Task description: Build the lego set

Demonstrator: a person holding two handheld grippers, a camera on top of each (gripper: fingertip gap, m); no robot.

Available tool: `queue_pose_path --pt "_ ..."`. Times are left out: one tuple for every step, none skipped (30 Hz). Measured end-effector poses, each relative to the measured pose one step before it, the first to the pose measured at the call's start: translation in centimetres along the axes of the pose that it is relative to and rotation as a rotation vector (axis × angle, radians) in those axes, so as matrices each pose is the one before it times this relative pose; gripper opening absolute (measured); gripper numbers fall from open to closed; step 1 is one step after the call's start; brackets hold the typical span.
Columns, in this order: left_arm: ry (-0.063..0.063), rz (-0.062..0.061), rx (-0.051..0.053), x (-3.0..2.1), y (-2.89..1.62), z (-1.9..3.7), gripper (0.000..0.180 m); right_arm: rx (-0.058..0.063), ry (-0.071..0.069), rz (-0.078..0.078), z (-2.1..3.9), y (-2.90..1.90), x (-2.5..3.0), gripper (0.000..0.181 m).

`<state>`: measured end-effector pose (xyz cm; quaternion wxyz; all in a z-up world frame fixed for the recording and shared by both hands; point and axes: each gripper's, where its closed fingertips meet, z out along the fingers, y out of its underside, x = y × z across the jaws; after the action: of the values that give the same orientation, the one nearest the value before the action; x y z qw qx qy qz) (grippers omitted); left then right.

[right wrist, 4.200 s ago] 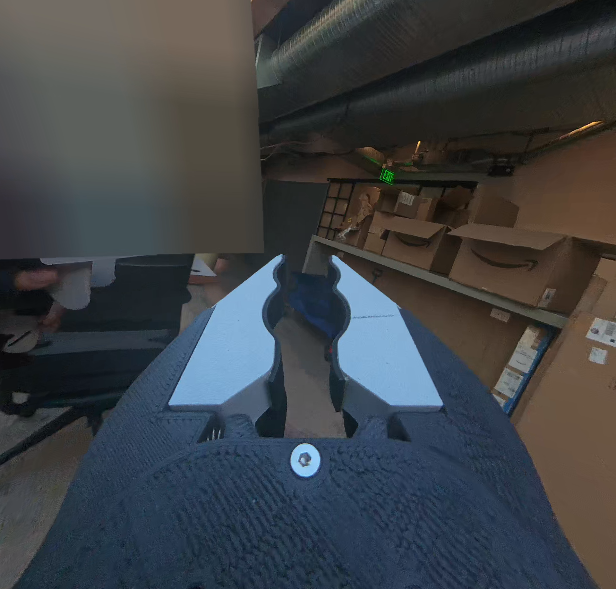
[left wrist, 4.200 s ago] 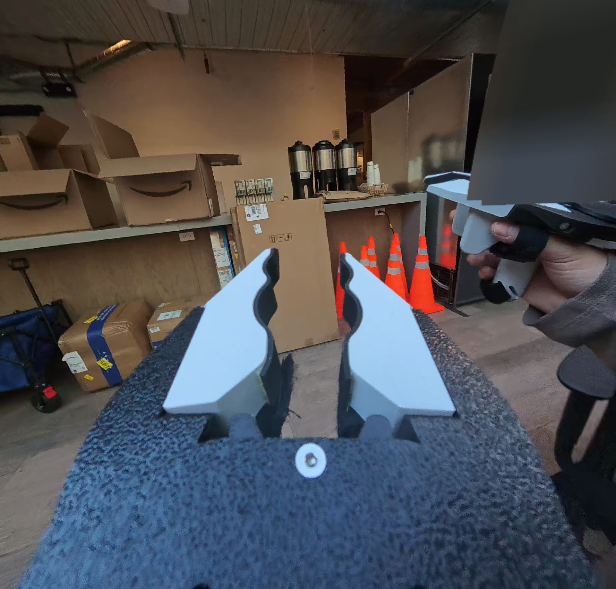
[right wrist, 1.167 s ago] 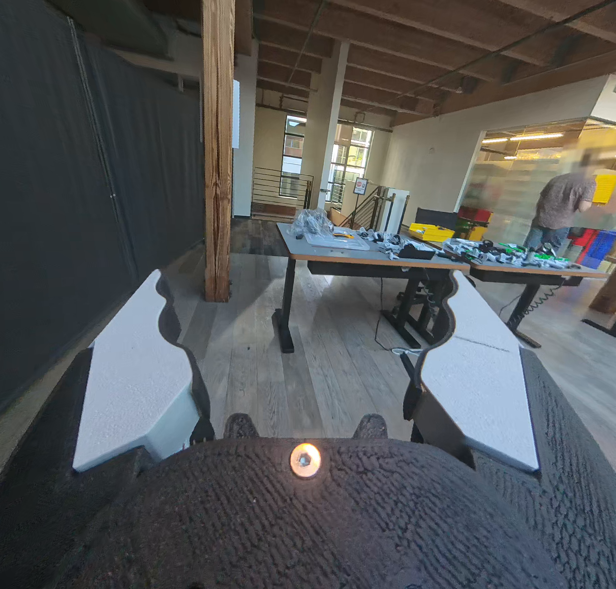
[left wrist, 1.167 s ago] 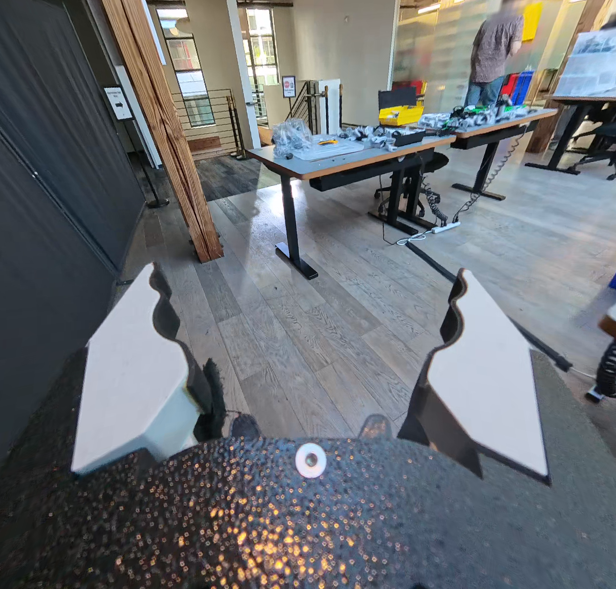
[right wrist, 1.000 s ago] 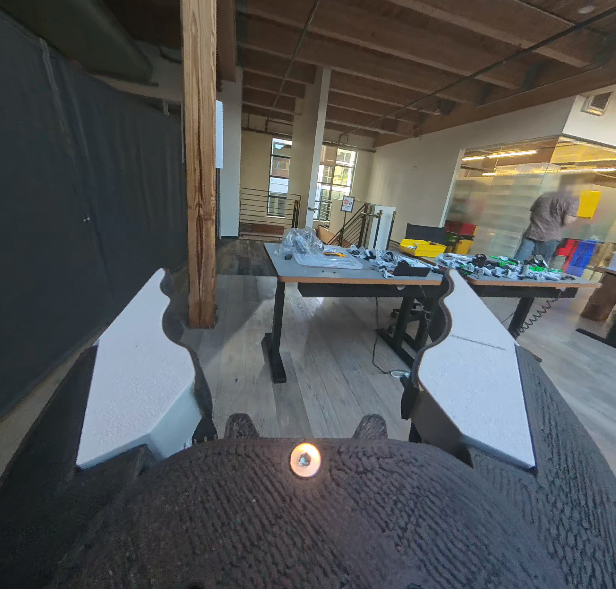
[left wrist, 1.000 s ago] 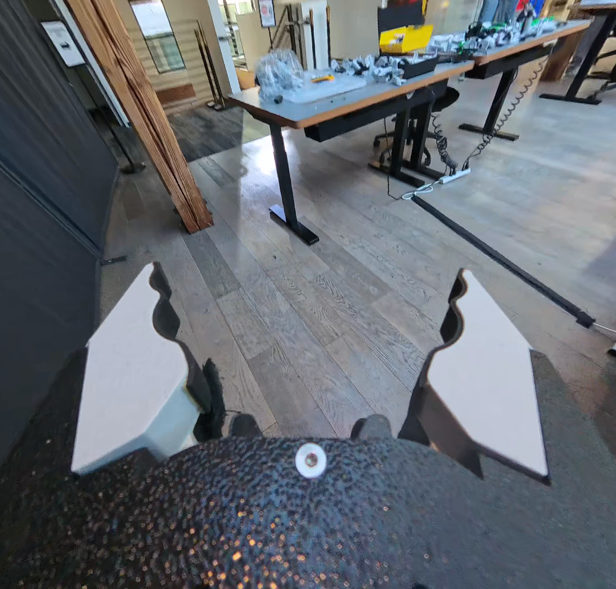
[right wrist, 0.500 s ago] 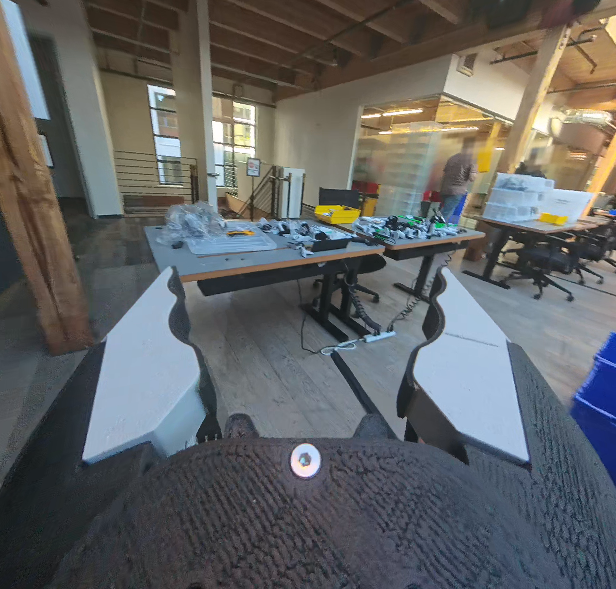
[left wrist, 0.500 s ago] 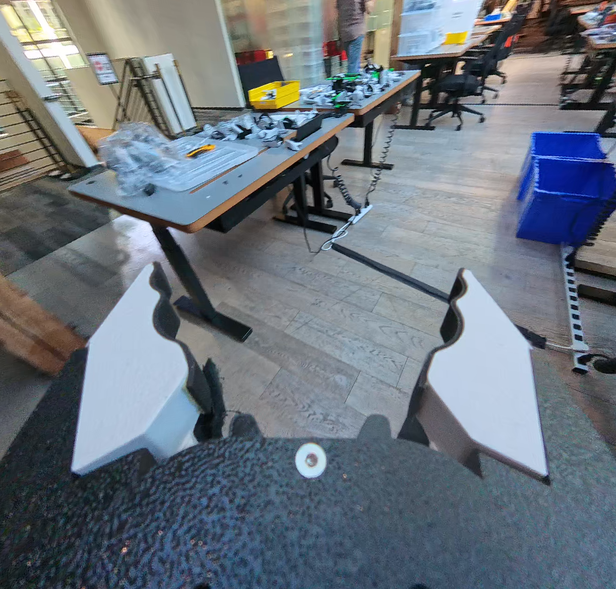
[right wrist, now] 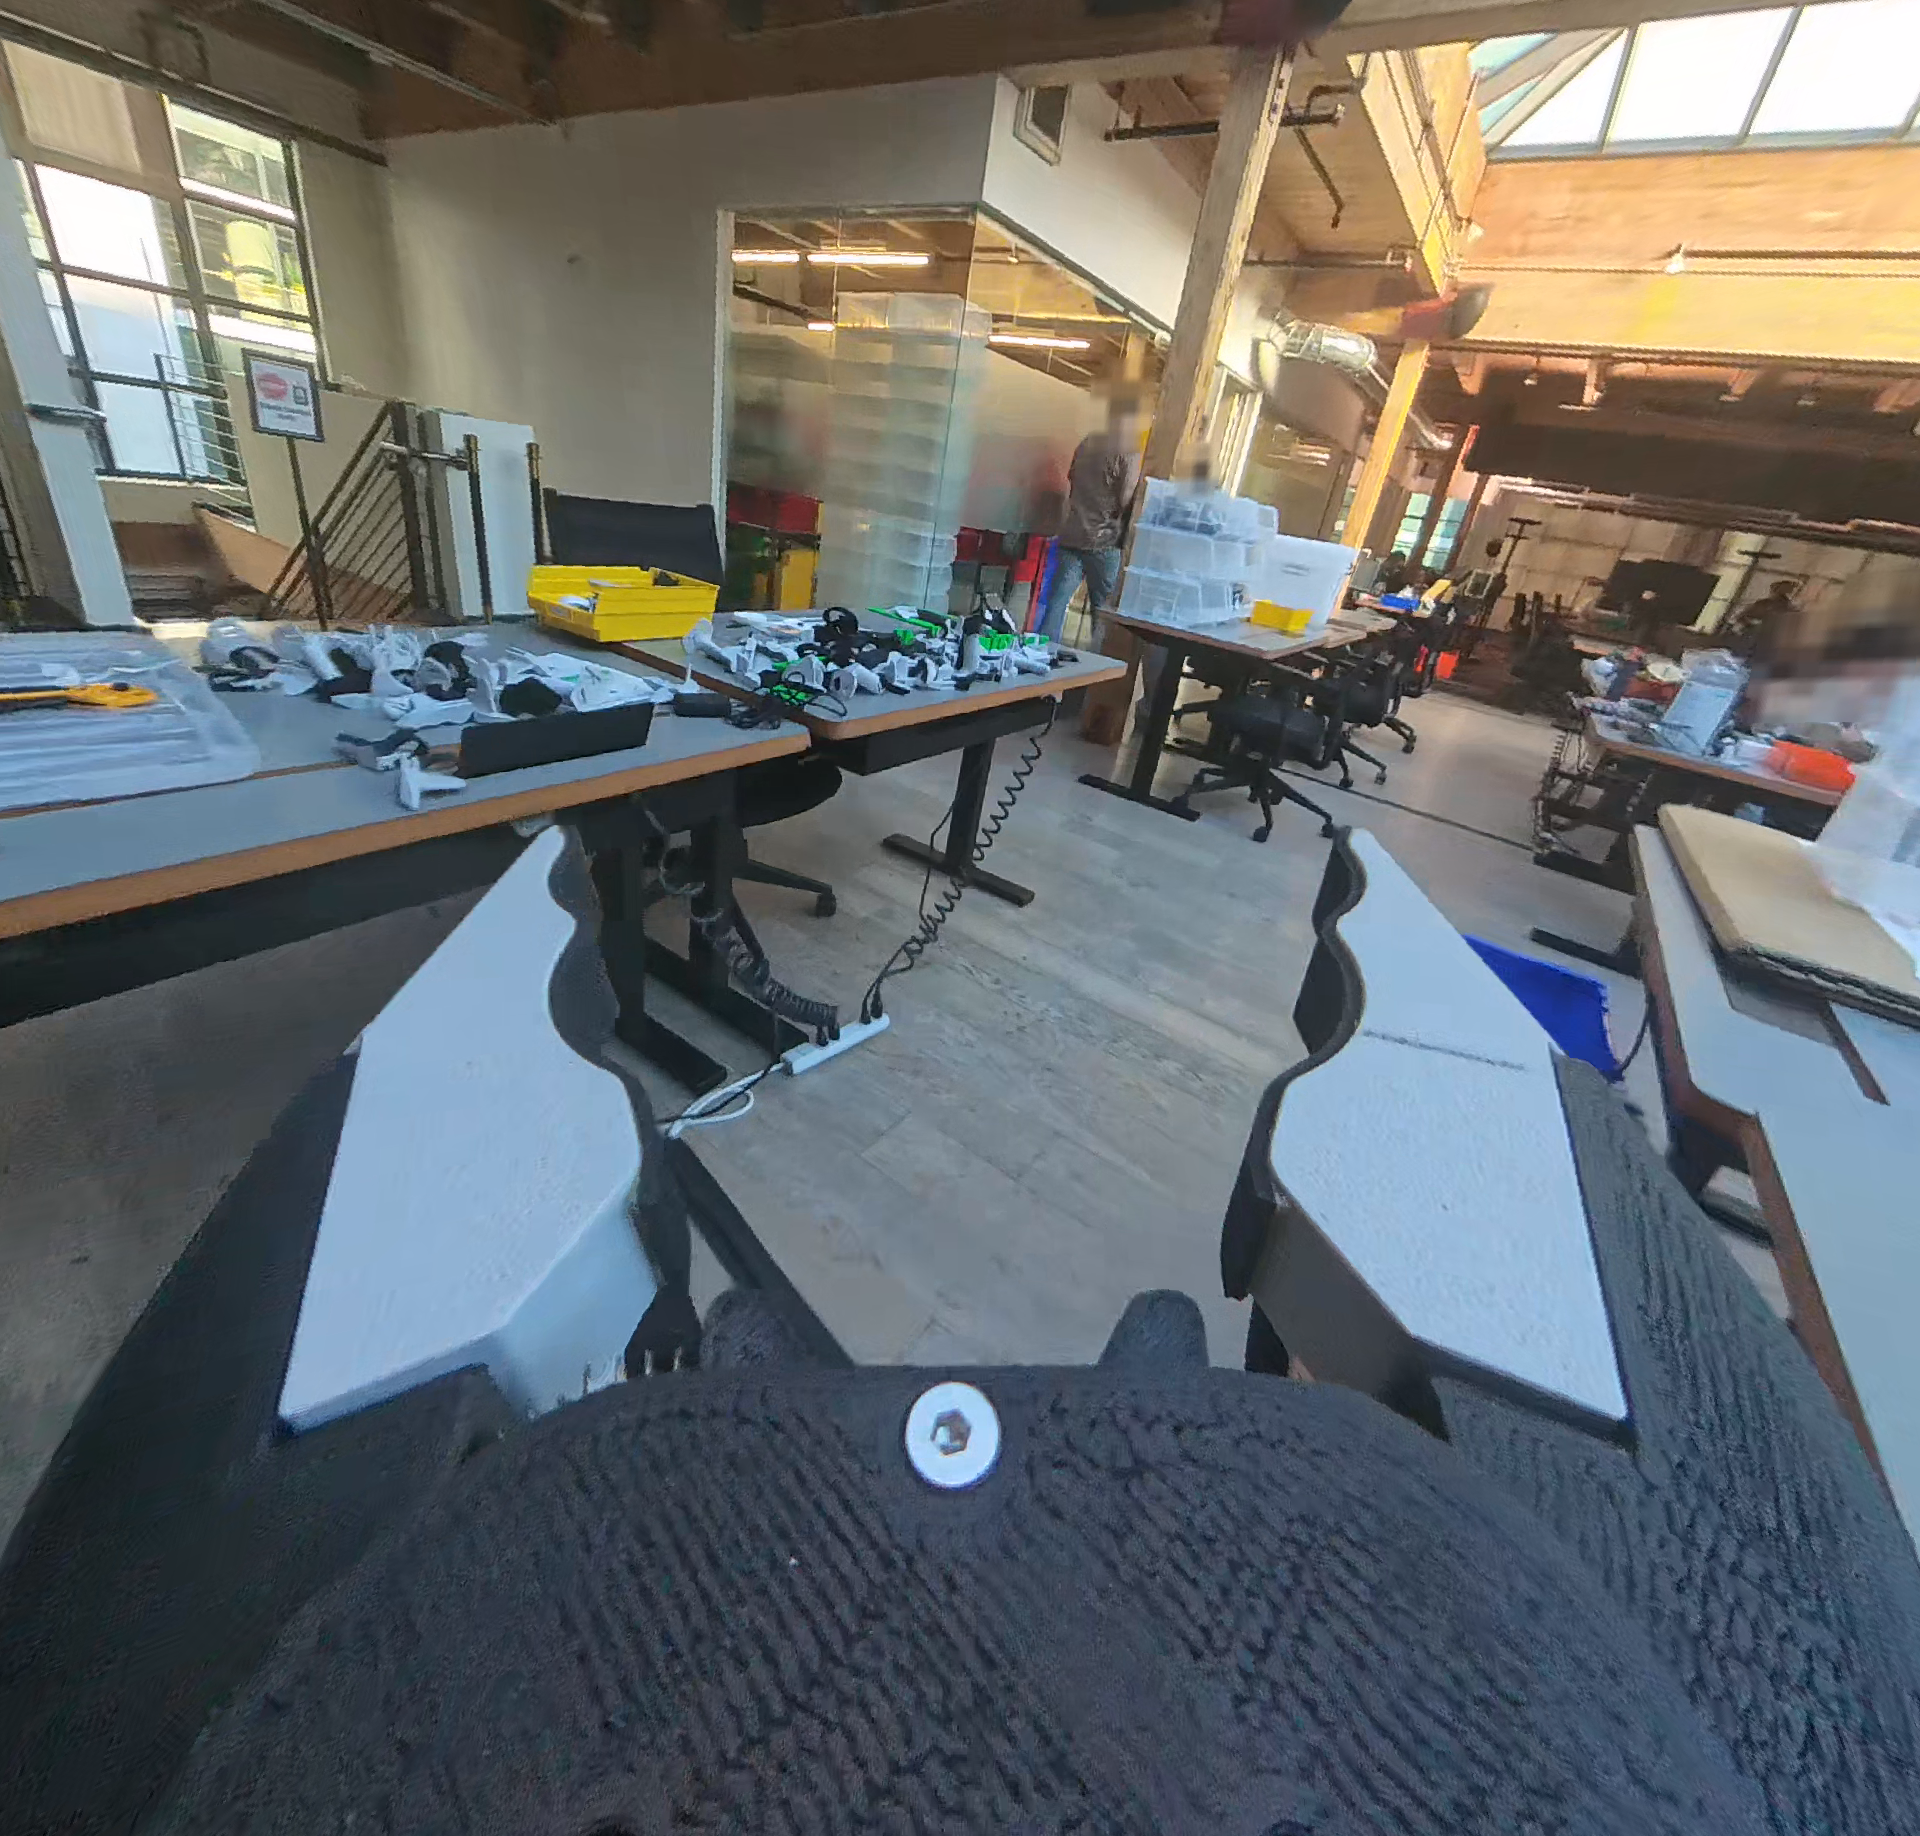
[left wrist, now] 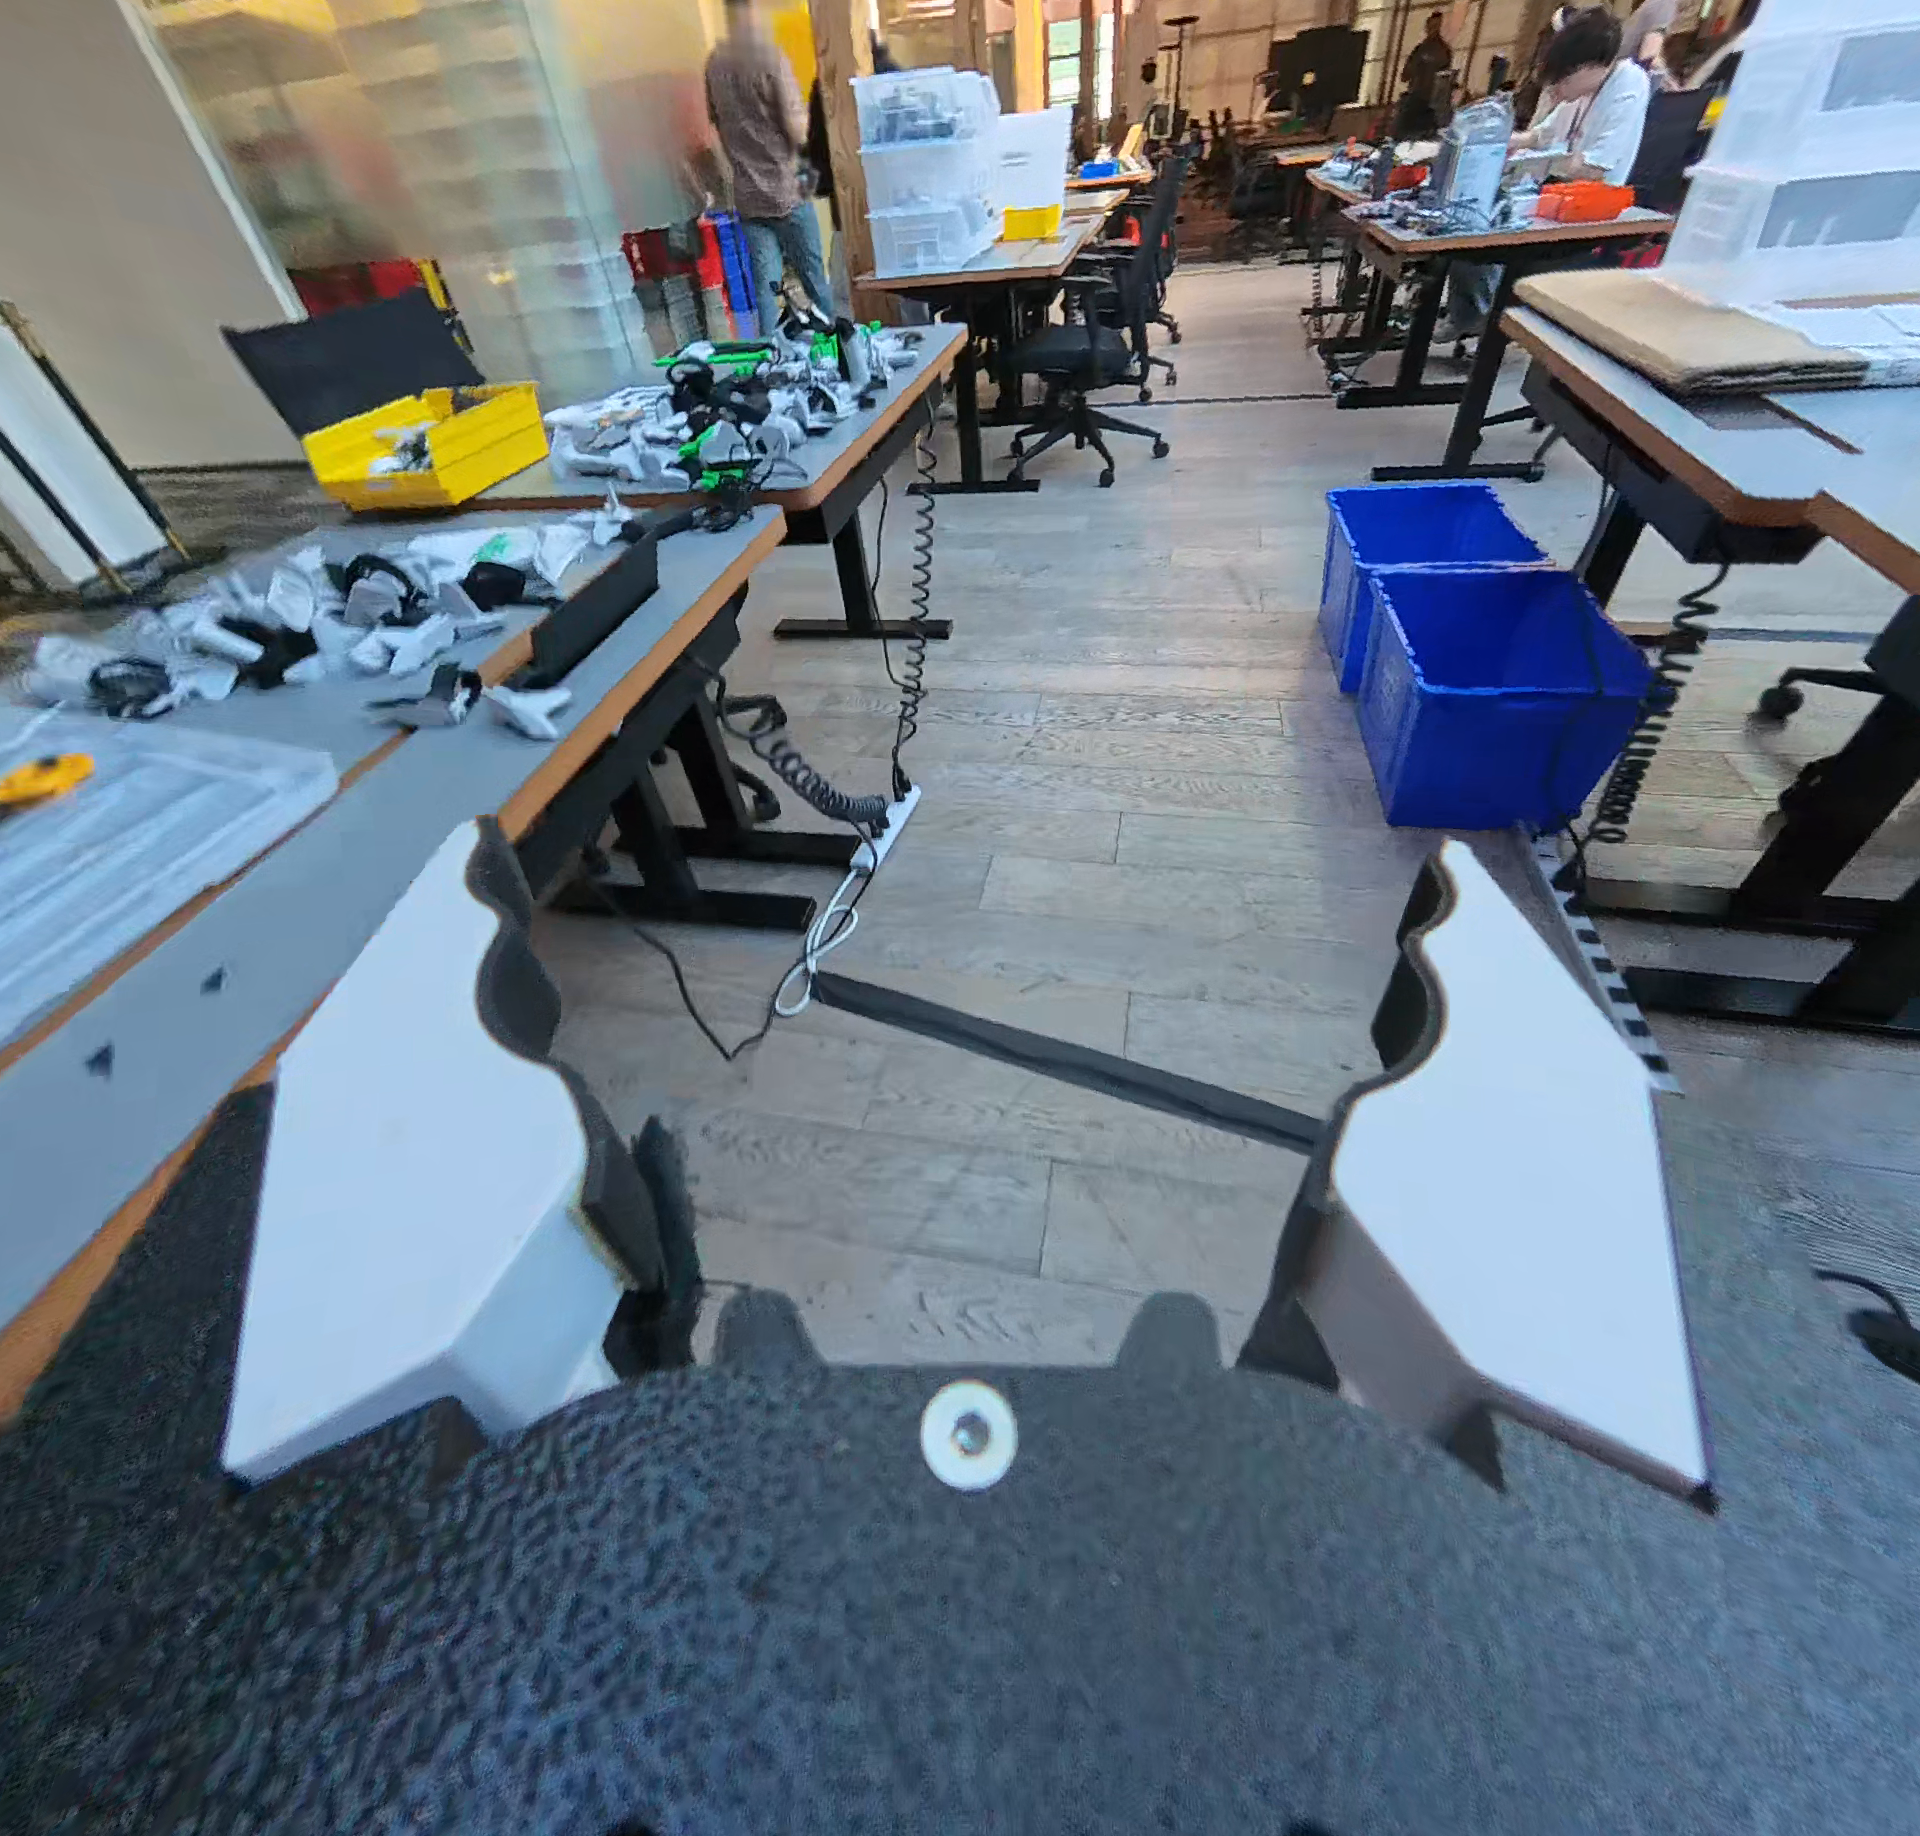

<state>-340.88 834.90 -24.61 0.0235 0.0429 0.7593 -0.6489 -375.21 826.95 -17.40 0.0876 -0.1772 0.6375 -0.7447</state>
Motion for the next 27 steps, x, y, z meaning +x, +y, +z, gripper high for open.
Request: queue_pose_path --pt "0.0051 0.0177 0.0058 -0.663 -0.732 2.815 0.157 0.0062 0.0134 -0.0153 2.257 0.231 0.546 0.133" --pt "-0.0028 0.0036 0.0014 -0.774 -0.428 2.701 0.157 -0.0106 0.0093 -0.0011 2.278 0.486 0.364 0.133" --pt "-0.0040 -0.0100 0.0053 -0.844 -0.358 2.601 0.157 -0.0183 -0.0052 0.0155 2.358 0.496 0.059 0.132" --pt "0.0064 -0.0225 0.0155 -0.625 -0.388 2.498 0.157 -0.0104 -0.0127 0.0190 2.407 0.386 -0.053 0.133" --pt "0.0213 -0.0311 0.0330 -0.149 -0.361 2.316 0.157 -0.0007 -0.0096 0.0095 2.393 0.263 0.015 0.133" --pt "0.0204 -0.0309 0.0382 -0.465 -0.451 2.281 0.157 0.0027 -0.0023 -0.0040 2.415 0.194 0.161 0.132" --pt "0.0149 -0.0164 0.0304 -0.650 -0.234 2.304 0.156 0.0032 0.0031 -0.0128 2.526 0.229 0.345 0.132" --pt "0.0068 0.0022 0.0191 -0.792 0.041 2.404 0.154 0.0056 0.0057 -0.0143 2.619 0.209 0.488 0.129" --pt "0.0049 0.0149 0.0092 -0.980 0.223 2.509 0.150 0.0100 0.0079 -0.0111 2.612 0.220 0.520 0.125" --pt "0.0087 0.0183 -0.0004 -0.986 0.334 2.693 0.146 0.0170 0.0088 -0.0060 2.568 0.161 0.480 0.120" --pt "0.0166 0.0168 -0.0060 -0.923 0.360 2.902 0.141 0.0225 0.0106 -0.0009 2.562 0.271 0.413 0.115" --pt "0.0224 0.0151 -0.0082 -0.935 0.223 3.032 0.139 0.0203 0.0128 0.0050 2.575 0.369 0.413 0.111" --pt "0.0169 0.0167 -0.0047 -1.051 0.113 3.098 0.138 0.0140 0.0191 0.0081 2.589 0.470 0.469 0.112" --pt "0.0091 0.0129 0.0069 -1.168 -0.236 3.151 0.136 0.0125 0.0363 0.0059 2.581 0.485 0.669 0.114" --pt "0.0079 -0.0006 0.0028 -1.202 -0.319 3.300 0.134 0.0085 0.0422 0.0055 2.616 0.422 0.752 0.115" --pt "0.0138 -0.0122 -0.0108 -0.968 -0.334 3.292 0.134 -0.0084 0.0213 0.0084 2.626 0.425 0.473 0.115" --pt "0.0293 -0.0075 -0.0106 -0.720 -0.418 3.336 0.133 -0.0169 0.0022 0.0076 2.656 0.273 0.211 0.115" --pt "0.0283 0.0030 0.0039 -0.515 -0.483 3.204 0.130 -0.0042 -0.0034 -0.0054 2.379 0.021 0.299 0.115" --pt "0.0231 0.0077 0.0144 -0.226 -0.665 3.368 0.127 0.0142 0.0026 -0.0231 2.077 -0.112 0.506 0.115" --pt "0.0284 0.0105 0.0046 -0.240 -0.341 3.150 0.126 0.0132 0.0155 -0.0300 1.990 -0.005 0.766 0.114" --pt "0.0309 0.0086 -0.0112 -0.105 -0.140 3.132 0.125 -0.0034 0.0256 -0.0210 1.771 0.343 1.067 0.113" --pt "0.0289 0.0072 -0.0077 -0.071 -0.172 3.054 0.125 -0.0159 0.0228 -0.0076 1.718 0.714 1.035 0.112" --pt "0.0258 0.0075 0.0070 0.000 -0.248 2.933 0.123 -0.0176 0.0169 -0.0001 1.673 0.819 0.931 0.111" --pt "0.0213 0.0073 0.0137 -0.064 -0.205 2.937 0.120 -0.0180 0.0128 -0.0019 1.731 0.921 0.884 0.110" --pt "0.0157 0.0086 0.0092 -0.126 0.027 2.991 0.115 -0.0242 0.0052 -0.0122 1.726 1.233 0.812 0.110" --pt "0.0146 0.0103 0.0007 -0.068 0.329 3.387 0.111 -0.0303 0.0056 -0.0201 1.876 1.227 0.874 0.107" --pt "0.0132 0.0096 -0.0045 -0.201 0.270 3.130 0.108 -0.0323 0.0124 -0.0227 1.922 1.387 1.032 0.103"
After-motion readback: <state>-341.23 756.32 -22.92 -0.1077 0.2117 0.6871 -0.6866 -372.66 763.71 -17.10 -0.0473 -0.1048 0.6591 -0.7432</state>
